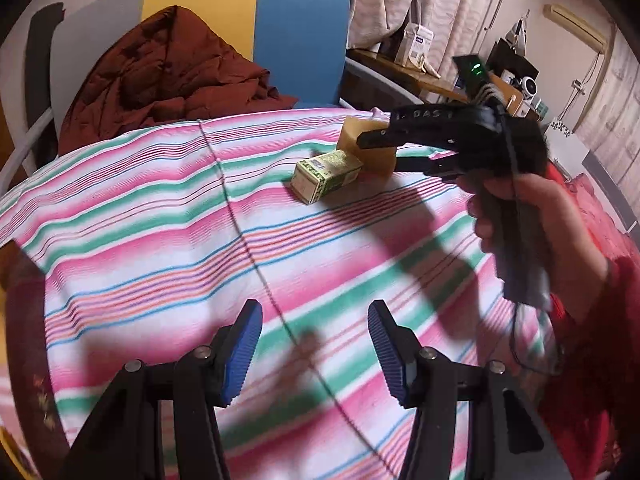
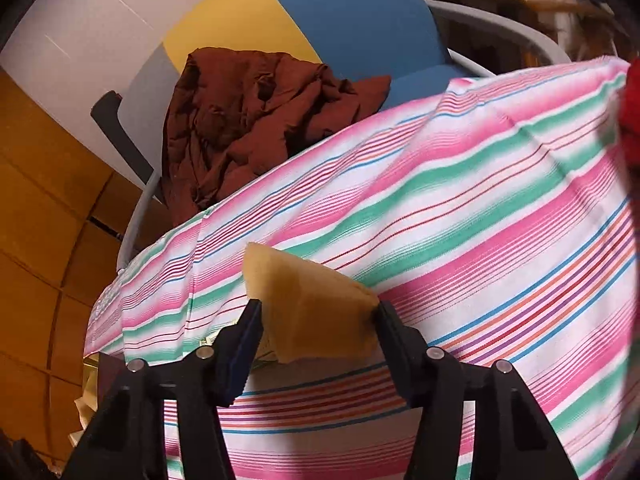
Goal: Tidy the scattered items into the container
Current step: 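Grasp the last tan sponge with the right tool while the left reaches the green box, then grasp the small green box with the left tool while the right holds the sponge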
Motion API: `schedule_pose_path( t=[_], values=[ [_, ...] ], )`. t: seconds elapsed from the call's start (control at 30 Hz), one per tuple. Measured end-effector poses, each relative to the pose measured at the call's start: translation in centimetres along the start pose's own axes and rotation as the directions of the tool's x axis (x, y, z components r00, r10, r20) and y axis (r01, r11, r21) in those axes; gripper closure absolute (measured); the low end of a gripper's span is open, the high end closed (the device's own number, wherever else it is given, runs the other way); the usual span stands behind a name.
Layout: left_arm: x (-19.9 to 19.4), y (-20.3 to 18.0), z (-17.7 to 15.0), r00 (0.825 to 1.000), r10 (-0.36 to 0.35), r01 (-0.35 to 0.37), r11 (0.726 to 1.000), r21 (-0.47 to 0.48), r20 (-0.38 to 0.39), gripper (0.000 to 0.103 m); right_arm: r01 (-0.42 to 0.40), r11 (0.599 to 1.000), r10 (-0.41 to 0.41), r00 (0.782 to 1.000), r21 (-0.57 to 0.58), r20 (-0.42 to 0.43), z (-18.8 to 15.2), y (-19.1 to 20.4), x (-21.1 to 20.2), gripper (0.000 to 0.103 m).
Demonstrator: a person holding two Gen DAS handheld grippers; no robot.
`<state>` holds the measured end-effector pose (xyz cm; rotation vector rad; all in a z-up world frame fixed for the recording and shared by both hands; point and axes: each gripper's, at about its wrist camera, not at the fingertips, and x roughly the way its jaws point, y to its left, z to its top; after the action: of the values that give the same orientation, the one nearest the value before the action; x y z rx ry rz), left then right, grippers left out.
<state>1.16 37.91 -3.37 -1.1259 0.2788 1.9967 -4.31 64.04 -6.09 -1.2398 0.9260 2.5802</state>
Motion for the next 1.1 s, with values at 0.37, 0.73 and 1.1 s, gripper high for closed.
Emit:
schedule_pose_path(
  t=[0.37,0.73,1.1],
  values=[
    [5.9,-1.0,5.9,0.995,0.094,-0.092,0.988,0.127,-0.011,0.047,0.121,0.992,-0.122,0.992,0.027,0.036,1.3,-1.4,-2.4,0.046],
    [10.1,-1.9,9.6,0.998,0.049,-0.038,0.966,0.258,-0.039,0.042,0.113,0.993,-0.113,0.993,0.022,0.027,1.6,-1.4,-2.5,0.046],
    [10.9,-2.5,6.7,0.999,-0.032,0.021,0.961,0.276,0.035,0.072,0.124,0.992,-0.125,0.992,0.028,0.014,1.4,-1.6,-2.2,0.046]
  ],
)
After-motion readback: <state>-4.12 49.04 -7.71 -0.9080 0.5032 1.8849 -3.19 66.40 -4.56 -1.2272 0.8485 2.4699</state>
